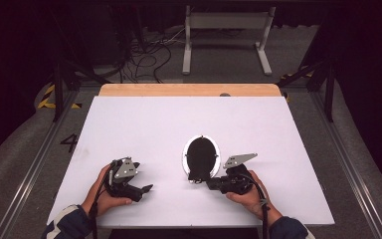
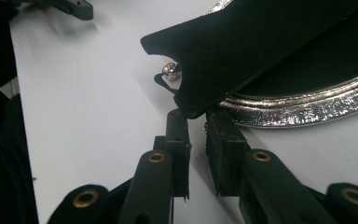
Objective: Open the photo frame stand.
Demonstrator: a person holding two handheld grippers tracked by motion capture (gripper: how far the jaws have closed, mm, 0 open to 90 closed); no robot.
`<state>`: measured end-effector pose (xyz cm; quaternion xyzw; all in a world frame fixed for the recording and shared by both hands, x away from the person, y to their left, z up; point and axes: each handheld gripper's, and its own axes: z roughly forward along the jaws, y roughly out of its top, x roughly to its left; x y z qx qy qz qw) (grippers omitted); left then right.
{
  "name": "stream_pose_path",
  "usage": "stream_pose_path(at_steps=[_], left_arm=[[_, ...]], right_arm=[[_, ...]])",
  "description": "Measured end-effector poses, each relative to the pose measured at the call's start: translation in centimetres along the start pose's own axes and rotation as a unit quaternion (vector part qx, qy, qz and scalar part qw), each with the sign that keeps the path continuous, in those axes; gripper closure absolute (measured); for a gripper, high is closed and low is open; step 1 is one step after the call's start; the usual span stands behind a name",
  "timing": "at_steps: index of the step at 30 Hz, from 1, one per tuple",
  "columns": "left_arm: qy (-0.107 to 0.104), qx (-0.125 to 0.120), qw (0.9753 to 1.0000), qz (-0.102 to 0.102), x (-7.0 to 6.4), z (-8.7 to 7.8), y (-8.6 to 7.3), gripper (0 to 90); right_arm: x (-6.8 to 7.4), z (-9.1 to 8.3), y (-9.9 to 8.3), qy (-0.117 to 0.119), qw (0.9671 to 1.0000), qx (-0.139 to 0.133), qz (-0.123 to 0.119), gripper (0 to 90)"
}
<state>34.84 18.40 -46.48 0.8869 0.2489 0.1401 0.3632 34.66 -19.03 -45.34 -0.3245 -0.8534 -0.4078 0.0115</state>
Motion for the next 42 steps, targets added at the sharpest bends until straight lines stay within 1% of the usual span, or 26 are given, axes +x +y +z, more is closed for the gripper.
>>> stream_pose_path(at_steps=[2, 3, 5, 6, 8, 13, 15, 16, 17, 18, 19, 20, 22, 25, 26, 27, 30, 31, 32, 33, 35, 36, 38, 40, 41, 42], left_arm=[[0.001, 0.003, 1.0, 0.004, -0.1, 0.1, 0.0, 12.5], [0.003, 0.005, 1.0, 0.006, -0.1, 0.1, 0.0, 12.7], [0.003, 0.01, 0.9999, 0.011, -0.3, 0.2, 0.0, 13.1], [0.004, 0.011, 0.9998, 0.014, -0.3, 0.3, 0.1, 13.2], [0.004, 0.011, 0.9998, 0.014, -0.4, 0.3, 0.1, 13.1], [0.005, 0.012, 0.9998, 0.016, -0.4, 0.4, 0.1, 12.9], [0.004, 0.011, 0.9998, 0.016, -0.4, 0.4, 0.2, 12.8], [0.005, 0.011, 0.9998, 0.016, -0.5, 0.4, 0.3, 13.1], [0.003, 0.012, 0.9997, 0.02, -0.6, 0.5, 0.4, 13.3], [0.003, 0.012, 0.9997, 0.02, -0.6, 0.5, 0.4, 13.1], [0.001, 0.012, 0.9997, 0.022, -0.8, 0.6, 0.5, 13.1], [-0.001, 0.012, 0.9997, 0.023, -0.8, 0.7, 0.6, 13.1], [-0.004, 0.012, 0.9996, 0.026, -1.0, 0.9, 0.8, 13.0], [-0.006, 0.012, 0.9995, 0.029, -1.1, 1.2, 1.3, 13.1], [-0.009, 0.01, 0.9994, 0.031, -1.2, 1.3, 1.5, 13.1], [-0.011, 0.008, 0.9994, 0.032, -1.2, 1.4, 1.7, 13.5], [-0.019, 0.004, 0.9993, 0.031, -1.2, 1.8, 2.4, 13.6], [-0.022, 0.003, 0.9993, 0.031, -1.2, 2.0, 2.6, 13.8], [-0.024, 0.003, 0.9992, 0.032, -1.1, 2.4, 3.0, 15.2], [-0.024, 0.003, 0.9992, 0.032, -1.1, 2.4, 3.0, 16.1], [-0.032, 0.003, 0.9992, 0.024, -0.8, 2.9, 3.6, 17.0], [-0.037, -0.001, 0.9992, 0.016, -0.6, 3.3, 4.2, 17.3], [-0.043, -0.003, 0.999, 0.009, -0.3, 3.9, 4.8, 17.4], [-0.05, -0.001, 0.9987, -0.007, 0.1, 4.6, 5.3, 17.5], [-0.05, -0.001, 0.9987, -0.007, 0.1, 4.6, 5.3, 17.7], [-0.054, 0.002, 0.9984, -0.014, 0.4, 5.1, 5.7, 17.7]], right_arm=[[-0.1, 0.1, 0.0, 0.006, 0.9999, -0.006, 0.007, 73.2], [-0.2, 0.0, 0.0, 0.015, 0.9997, -0.008, 0.015, 71.2], [-0.3, 0.1, 0.0, 0.022, 0.9995, -0.013, 0.021, 70.5], [-0.5, 0.2, 0.0, 0.035, 0.9989, -0.018, 0.027, 68.8], [-0.6, 0.2, 0.0, 0.039, 0.9985, -0.021, 0.032, 66.7], [-1.5, 0.5, -0.1, 0.067, 0.9944, -0.041, 0.07, 60.3], [-1.8, 0.6, -0.1, 0.078, 0.9915, -0.048, 0.092, 60.1], [-2.0, 0.6, -0.2, 0.085, 0.9892, -0.05, 0.108, 60.2], [-2.4, 0.6, -0.3, 0.087, 0.9857, -0.056, 0.133, 60.7], [-2.4, 0.6, -0.3, 0.087, 0.9857, -0.056, 0.133, 60.7], [-2.7, 0.7, -0.4, 0.089, 0.9842, -0.057, 0.142, 60.8], [-3.0, 0.7, -0.6, 0.099, 0.9808, -0.061, 0.157, 61.1], [-3.0, 0.7, -0.6, 0.098, 0.9808, -0.061, 0.157, 61.2], [-3.0, 0.9, -0.5, 0.109, 0.9761, -0.07, 0.174, 60.6], [-3.1, 1.0, -0.5, 0.11, 0.9756, -0.072, 0.176, 60.5], [-3.1, 1.1, -0.5, 0.113, 0.973, -0.073, 0.187, 60.1], [-3.2, 1.4, -0.4, 0.12, 0.9692, -0.08, 0.2, 60.0], [-3.2, 1.4, -0.3, 0.122, 0.9671, -0.085, 0.207, 60.0], [-3.3, 1.6, -0.3, 0.122, 0.964, -0.091, 0.218, 61.1], [-3.4, 1.6, -0.3, 0.121, 0.9636, -0.094, 0.219, 61.6], [-3.3, 1.7, -0.3, 0.118, 0.9632, -0.094, 0.223, 62.4], [-3.2, 1.7, 0.0, 0.11, 0.9655, -0.089, 0.219, 63.0], [-3.1, 1.7, 0.0, 0.105, 0.9665, -0.089, 0.216, 63.6], [-3.1, 1.7, 0.1, 0.1, 0.9686, -0.086, 0.211, 64.3], [-3.1, 1.7, 0.1, 0.1, 0.9686, -0.086, 0.211, 64.3], [-3.1, 1.7, 0.1, 0.097, 0.9699, -0.085, 0.207, 64.3]])
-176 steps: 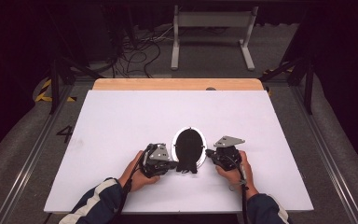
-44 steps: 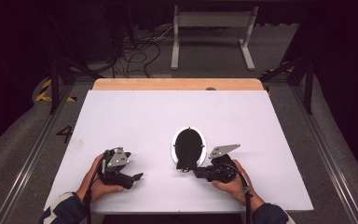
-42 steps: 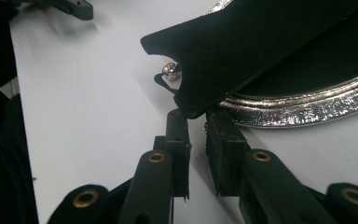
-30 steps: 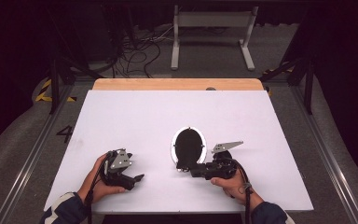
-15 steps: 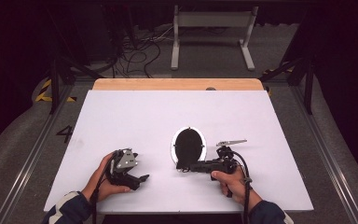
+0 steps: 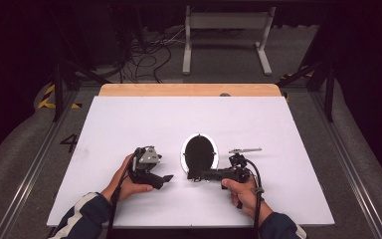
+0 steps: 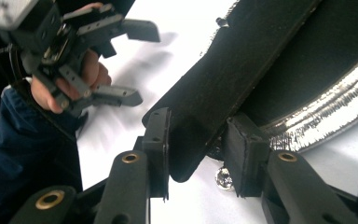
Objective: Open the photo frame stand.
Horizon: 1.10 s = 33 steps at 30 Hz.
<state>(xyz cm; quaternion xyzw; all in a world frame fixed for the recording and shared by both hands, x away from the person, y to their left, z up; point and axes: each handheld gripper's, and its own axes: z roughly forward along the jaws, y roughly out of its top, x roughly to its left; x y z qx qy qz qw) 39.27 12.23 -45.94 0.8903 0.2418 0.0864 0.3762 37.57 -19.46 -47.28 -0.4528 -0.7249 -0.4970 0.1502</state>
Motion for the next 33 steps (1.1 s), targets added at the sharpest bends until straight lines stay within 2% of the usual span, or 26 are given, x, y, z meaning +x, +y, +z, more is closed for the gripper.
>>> stream_pose_path(at_steps=[2, 6, 7, 10, 13, 15, 19, 21, 23, 24, 25, 27, 28, 29, 30, 31, 33], left_arm=[[0.0, -0.004, 0.9997, -0.022, 0.3, 0.6, 0.6, 18.6], [-0.027, -0.012, 0.9976, -0.063, 0.8, 1.9, 1.7, 17.1], [-0.032, -0.009, 0.9963, -0.078, 1.1, 2.3, 1.8, 16.6], [-0.054, -0.023, 0.9908, -0.122, 1.9, 2.8, 2.1, 14.9], [-0.064, -0.035, 0.986, -0.15, 2.4, 3.1, 2.4, 12.8], [-0.064, -0.039, 0.9857, -0.151, 2.5, 3.2, 2.4, 10.9], [-0.07, -0.047, 0.9832, -0.162, 2.7, 3.6, 2.6, 10.0], [-0.077, -0.054, 0.9797, -0.177, 2.8, 3.8, 2.8, 10.0], [-0.086, -0.059, 0.9789, -0.176, 2.9, 4.0, 2.8, 10.4], [-0.1, -0.065, 0.9759, -0.183, 3.0, 4.1, 2.8, 11.3], [-0.11, -0.067, 0.9741, -0.186, 3.0, 4.2, 2.8, 11.9], [-0.116, -0.069, 0.9732, -0.186, 2.9, 4.3, 2.9, 13.2], [-0.134, -0.07, 0.9717, -0.181, 2.8, 4.4, 3.0, 13.2], [-0.136, -0.069, 0.9728, -0.174, 2.6, 4.5, 3.0, 13.9], [-0.129, -0.071, 0.9749, -0.167, 2.5, 4.5, 3.1, 14.2], [-0.129, -0.074, 0.9745, -0.168, 2.5, 4.4, 3.1, 17.1], [-0.137, -0.085, 0.9715, -0.174, 2.8, 4.3, 2.9, 23.0]], right_arm=[[0.0, 0.0, 0.1, -0.005, 0.9999, 0.002, -0.016, 64.6], [0.1, 0.1, 0.2, -0.011, 0.9993, 0.005, -0.034, 64.8], [0.1, 0.1, 0.2, -0.012, 0.9992, 0.006, -0.037, 64.8], [0.2, 0.1, 0.2, -0.015, 0.9989, 0.006, -0.044, 64.7], [0.3, 0.1, 0.1, -0.016, 0.9984, 0.004, -0.054, 64.7], [0.4, 0.1, 0.1, -0.017, 0.9981, 0.005, -0.059, 64.8], [0.6, 0.1, 0.1, -0.022, 0.9968, 0.006, -0.077, 64.7], [0.7, 0.1, 0.1, -0.024, 0.9955, 0.004, -0.091, 64.7], [0.9, 0.1, 0.0, -0.029, 0.9939, 0.003, -0.106, 64.6], [1.0, 0.1, 0.0, -0.03, 0.9933, 0.003, -0.112, 64.6], [1.0, 0.1, 0.0, -0.031, 0.9924, 0.002, -0.119, 64.6], [1.1, 0.1, -0.1, -0.031, 0.9919, 0.002, -0.123, 64.7], [1.2, 0.1, -0.1, -0.033, 0.9912, 0.002, -0.128, 64.6], [1.2, 0.1, -0.1, -0.032, 0.9906, 0.002, -0.133, 64.6], [1.2, 0.0, -0.1, -0.033, 0.9901, 0.002, -0.136, 64.6], [1.3, 0.0, -0.1, -0.034, 0.9894, 0.003, -0.141, 64.6], [1.4, -0.1, -0.2, -0.035, 0.9883, 0.004, -0.148, 64.6]])
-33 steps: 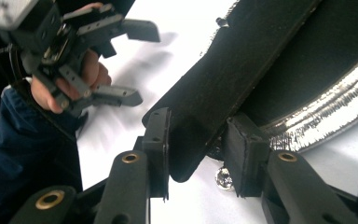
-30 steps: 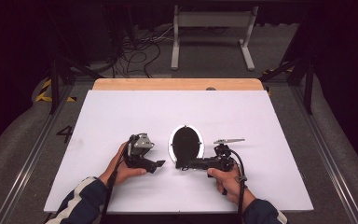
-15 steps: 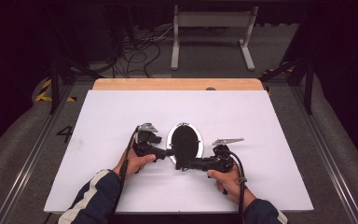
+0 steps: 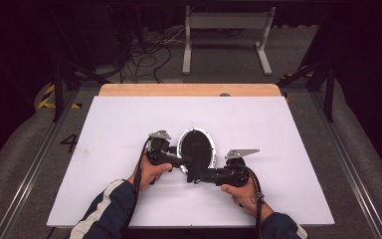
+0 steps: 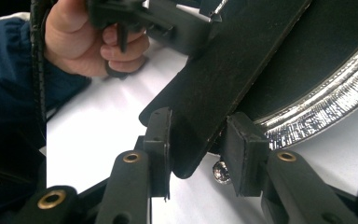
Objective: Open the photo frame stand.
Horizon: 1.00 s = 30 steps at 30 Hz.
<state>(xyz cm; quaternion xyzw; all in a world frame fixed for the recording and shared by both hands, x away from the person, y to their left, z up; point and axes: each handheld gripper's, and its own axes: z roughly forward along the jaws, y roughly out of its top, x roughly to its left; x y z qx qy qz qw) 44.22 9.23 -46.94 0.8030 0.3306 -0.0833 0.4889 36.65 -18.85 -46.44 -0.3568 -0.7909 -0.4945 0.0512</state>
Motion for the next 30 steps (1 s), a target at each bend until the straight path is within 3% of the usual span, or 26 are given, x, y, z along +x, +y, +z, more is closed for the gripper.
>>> stream_pose_path(at_steps=[2, 3, 4, 5, 10, 16, 19, 23, 24, 26, 30], left_arm=[[-0.006, -0.005, 1.0, 0.002, 0.2, -0.3, 0.0, 31.0], [-0.004, -0.008, 1.0, 0.003, 0.3, -0.5, 0.0, 41.0], [0.012, -0.01, 0.9999, 0.007, 0.3, -0.6, -0.1, 46.5], [0.0, -0.021, 0.9998, 0.002, 0.5, -0.9, -0.1, 49.7], [-0.01, -0.033, 0.9992, 0.021, 0.3, -1.4, 0.0, 55.1], [-0.035, -0.073, 0.9945, 0.066, -0.8, -2.5, 0.3, 67.0], [-0.034, -0.071, 0.9939, 0.078, -0.9, -2.6, 0.3, 67.4], [-0.032, -0.066, 0.9942, 0.078, -0.9, -2.6, 0.2, 66.0], [-0.03, -0.063, 0.9937, 0.087, -0.8, -2.6, 0.2, 65.7], [-0.029, -0.057, 0.9951, 0.076, -0.8, -2.5, 0.1, 64.8], [-0.024, -0.051, 0.9952, 0.08, -1.0, -2.5, 0.2, 64.1]], right_arm=[[0.1, 0.0, 0.0, -0.002, 1.0, 0.002, -0.005, 64.6], [0.1, 0.0, 0.0, -0.003, 1.0, 0.004, -0.008, 64.6], [0.1, 0.0, 0.0, -0.001, 1.0, 0.005, -0.008, 64.7], [0.1, -0.1, 0.0, -0.001, 0.9999, 0.005, -0.009, 64.7], [0.1, -0.1, -0.1, -0.002, 0.9998, 0.011, -0.014, 65.4], [-0.2, 0.0, 0.1, -0.001, 0.9999, 0.009, -0.009, 67.4], [-0.3, 0.0, 0.2, 0.001, 0.9999, 0.007, -0.008, 67.9], [-0.2, 0.0, 0.2, 0.001, 1.0, 0.005, -0.008, 68.1], [-0.2, 0.0, 0.2, 0.0, 0.9999, 0.005, -0.009, 68.2], [-0.2, 0.1, 0.2, -0.003, 0.9999, 0.005, -0.01, 68.2], [-0.1, 0.1, 0.2, -0.005, 0.9999, 0.006, -0.013, 68.2]])
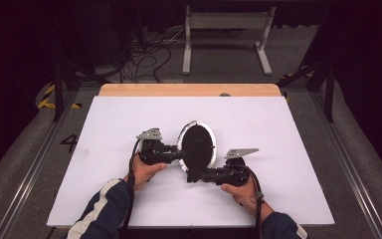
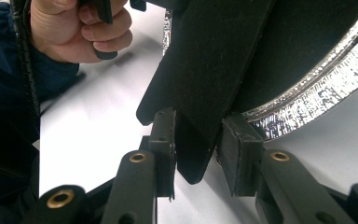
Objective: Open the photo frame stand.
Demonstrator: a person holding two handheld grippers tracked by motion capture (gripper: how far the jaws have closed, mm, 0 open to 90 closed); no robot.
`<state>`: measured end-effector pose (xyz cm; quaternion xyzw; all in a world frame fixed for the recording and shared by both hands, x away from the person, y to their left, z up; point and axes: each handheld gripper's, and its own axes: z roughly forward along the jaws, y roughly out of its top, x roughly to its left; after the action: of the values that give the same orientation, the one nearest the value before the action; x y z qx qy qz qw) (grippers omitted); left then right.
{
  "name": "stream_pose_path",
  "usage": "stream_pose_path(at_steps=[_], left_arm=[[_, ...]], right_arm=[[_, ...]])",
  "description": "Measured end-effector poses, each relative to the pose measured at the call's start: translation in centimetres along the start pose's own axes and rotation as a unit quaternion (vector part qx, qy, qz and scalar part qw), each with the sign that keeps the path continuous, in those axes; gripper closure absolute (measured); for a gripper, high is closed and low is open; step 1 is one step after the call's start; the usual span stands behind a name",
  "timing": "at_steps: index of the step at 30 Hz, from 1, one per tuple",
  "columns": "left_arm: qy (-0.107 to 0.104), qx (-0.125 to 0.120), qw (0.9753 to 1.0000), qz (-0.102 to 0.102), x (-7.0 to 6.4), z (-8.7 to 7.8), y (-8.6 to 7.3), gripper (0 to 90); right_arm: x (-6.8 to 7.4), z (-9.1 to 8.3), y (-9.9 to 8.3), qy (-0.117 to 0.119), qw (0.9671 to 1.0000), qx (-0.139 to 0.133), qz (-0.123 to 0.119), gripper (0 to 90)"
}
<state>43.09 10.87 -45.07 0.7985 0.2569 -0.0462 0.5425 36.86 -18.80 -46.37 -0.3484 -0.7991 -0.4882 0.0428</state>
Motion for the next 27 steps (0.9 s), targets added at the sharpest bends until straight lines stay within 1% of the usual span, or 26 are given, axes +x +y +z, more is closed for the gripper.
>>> stream_pose_path(at_steps=[1, 3, 5, 7, 9, 11, 12, 14, 17, 18, 19, 21, 25, 27], left_arm=[[0.002, 0.0, 1.0, 0.004, -0.1, 0.0, 0.0, 64.1], [0.002, 0.001, 0.9997, 0.026, -0.3, -0.1, 0.3, 64.7], [0.006, -0.001, 0.9995, 0.031, -0.7, -0.2, 0.3, 65.1], [0.013, -0.004, 0.9985, 0.053, -1.0, -0.4, 0.4, 65.4], [0.022, -0.01, 0.9976, 0.065, -1.3, -0.4, 0.4, 65.6], [0.033, -0.015, 0.9957, 0.085, -1.7, -0.5, 0.5, 65.6], [0.036, -0.016, 0.9952, 0.089, -1.8, -0.5, 0.5, 65.8], [0.049, -0.016, 0.9916, 0.118, -2.4, -0.5, 0.7, 65.8], [0.072, -0.016, 0.9852, 0.155, -3.3, -0.6, 0.9, 65.6], [0.072, -0.016, 0.9852, 0.155, -3.3, -0.6, 0.9, 65.6], [0.076, -0.016, 0.9833, 0.164, -3.6, -0.6, 1.0, 65.6], [0.076, -0.014, 0.9814, 0.175, -3.8, -0.6, 1.0, 66.1], [0.07, -0.012, 0.9826, 0.172, -3.6, -0.9, 0.8, 67.1], [0.066, -0.013, 0.9836, 0.167, -3.5, -1.0, 0.6, 67.5]], right_arm=[[0.0, 0.0, 0.0, 0.0, 1.0, 0.0, 0.0, 68.2], [0.0, -0.1, 0.0, 0.0, 1.0, 0.002, -0.002, 68.3], [0.1, -0.2, 0.1, 0.0, 1.0, 0.004, -0.006, 69.0], [0.2, -0.4, 0.1, 0.002, 1.0, 0.002, -0.009, 69.8], [0.3, -0.5, 0.2, 0.001, 0.9999, 0.001, -0.012, 69.9], [0.4, -0.8, 0.3, 0.0, 0.9999, -0.003, -0.014, 70.3], [0.4, -0.8, 0.4, -0.002, 0.9999, -0.003, -0.013, 70.4], [0.4, -1.0, 0.5, -0.008, 0.9998, -0.003, -0.02, 71.2], [0.5, -1.1, 0.6, -0.015, 0.9996, -0.001, -0.024, 71.9], [0.5, -1.1, 0.6, -0.015, 0.9996, -0.001, -0.024, 71.9], [0.5, -1.1, 0.6, -0.015, 0.9995, -0.003, -0.027, 72.5], [0.6, -1.3, 0.7, -0.016, 0.9994, -0.008, -0.029, 74.0], [0.7, -1.5, 0.7, -0.009, 0.9993, -0.009, -0.035, 74.7], [0.8, -1.4, 0.7, -0.007, 0.9992, -0.01, -0.037, 74.6]])
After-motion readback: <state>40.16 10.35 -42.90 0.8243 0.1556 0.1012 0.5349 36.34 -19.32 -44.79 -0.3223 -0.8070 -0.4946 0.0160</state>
